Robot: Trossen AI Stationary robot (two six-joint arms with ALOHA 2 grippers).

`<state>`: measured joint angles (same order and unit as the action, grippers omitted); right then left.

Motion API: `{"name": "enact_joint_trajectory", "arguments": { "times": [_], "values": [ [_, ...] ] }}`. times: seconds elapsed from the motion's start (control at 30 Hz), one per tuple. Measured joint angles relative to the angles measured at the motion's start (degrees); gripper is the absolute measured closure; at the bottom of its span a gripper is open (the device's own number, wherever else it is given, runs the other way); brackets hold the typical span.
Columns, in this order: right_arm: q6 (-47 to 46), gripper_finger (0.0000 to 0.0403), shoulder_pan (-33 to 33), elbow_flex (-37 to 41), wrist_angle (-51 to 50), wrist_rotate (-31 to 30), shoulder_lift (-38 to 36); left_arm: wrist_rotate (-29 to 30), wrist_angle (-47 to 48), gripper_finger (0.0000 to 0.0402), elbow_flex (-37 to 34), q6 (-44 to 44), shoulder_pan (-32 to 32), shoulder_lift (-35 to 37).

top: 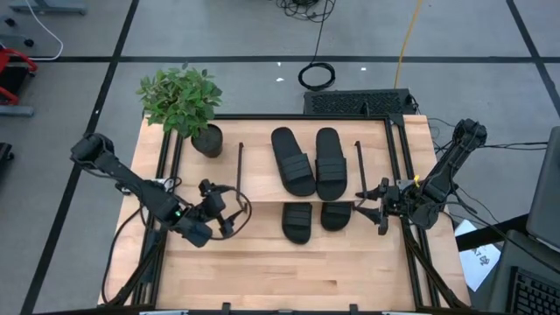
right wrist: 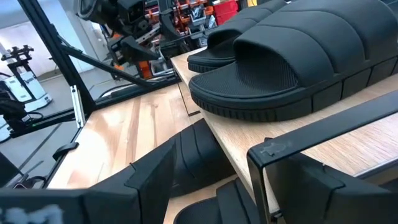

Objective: Pick and place slides into the shelf
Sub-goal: Adjust the shelf

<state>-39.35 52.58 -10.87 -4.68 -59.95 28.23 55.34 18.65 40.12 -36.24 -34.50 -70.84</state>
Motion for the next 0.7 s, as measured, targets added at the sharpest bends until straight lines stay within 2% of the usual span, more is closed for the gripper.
{"name": "enact_joint_trajectory", "arguments": {
  "times": [0.17,0.37,0.43,0.57,0.7],
  "values": [
    [0.0,0.0172,0.0,0.0,-0.1,0.1,0.0,0.4,-0.7,0.0034,0.0,2.3,0.0,3.0],
    [0.0,0.0172,0.0,0.0,-0.2,0.1,0.0,0.8,-6.4,0.0034,0.1,12.0,0.0,5.8],
    [0.0,0.0172,0.0,0.0,-0.2,0.2,0.0,-2.1,-9.3,0.0034,0.1,16.1,0.2,5.8],
    [0.0,0.0172,0.0,0.0,-0.2,0.1,0.0,-12.6,-13.8,0.0034,0.1,21.1,2.0,4.5],
    [0.0,0.0172,0.0,0.0,-0.2,0.1,0.1,-13.2,-13.6,0.0034,0.1,20.7,3.2,3.0]
  ]
}}
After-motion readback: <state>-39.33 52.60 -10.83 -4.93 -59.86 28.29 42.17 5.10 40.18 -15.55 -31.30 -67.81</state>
